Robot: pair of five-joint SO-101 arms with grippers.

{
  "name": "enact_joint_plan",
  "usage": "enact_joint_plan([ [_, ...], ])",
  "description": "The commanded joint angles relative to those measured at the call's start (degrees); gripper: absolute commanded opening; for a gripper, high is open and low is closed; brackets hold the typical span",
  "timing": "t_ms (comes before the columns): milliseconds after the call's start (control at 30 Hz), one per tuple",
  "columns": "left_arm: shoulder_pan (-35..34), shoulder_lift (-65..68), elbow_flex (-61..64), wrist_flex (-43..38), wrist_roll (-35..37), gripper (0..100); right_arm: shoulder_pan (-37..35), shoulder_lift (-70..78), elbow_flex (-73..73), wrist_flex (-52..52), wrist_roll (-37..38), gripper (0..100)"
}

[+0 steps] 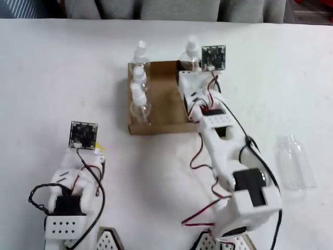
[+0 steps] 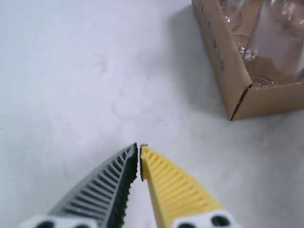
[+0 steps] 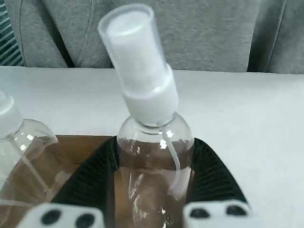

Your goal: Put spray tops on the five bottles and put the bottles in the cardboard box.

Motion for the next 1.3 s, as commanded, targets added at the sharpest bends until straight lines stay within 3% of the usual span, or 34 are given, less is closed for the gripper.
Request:
enact_joint_plan([
  [0, -0.7, -0.1, -0.3, -1.1, -0.4, 2, 0.7, 2.2, -6.0, -1.3, 0.8, 1.6],
  [533, -0.7, -0.2, -0.3, -1.1, -0.4, 2, 0.3, 13.1, -13.3, -1.6, 5.5, 1.6],
  [800, -0.6, -0.2, -0.3, -1.1, -0.4, 2, 0.5, 17.9, -13.7, -13.6, 5.5, 1.6],
  [1267, -0.6, -0.2, -0.3, -1.1, -0.4, 2, 0.7, 19.6, -10.8, -14.0, 5.5, 1.6],
])
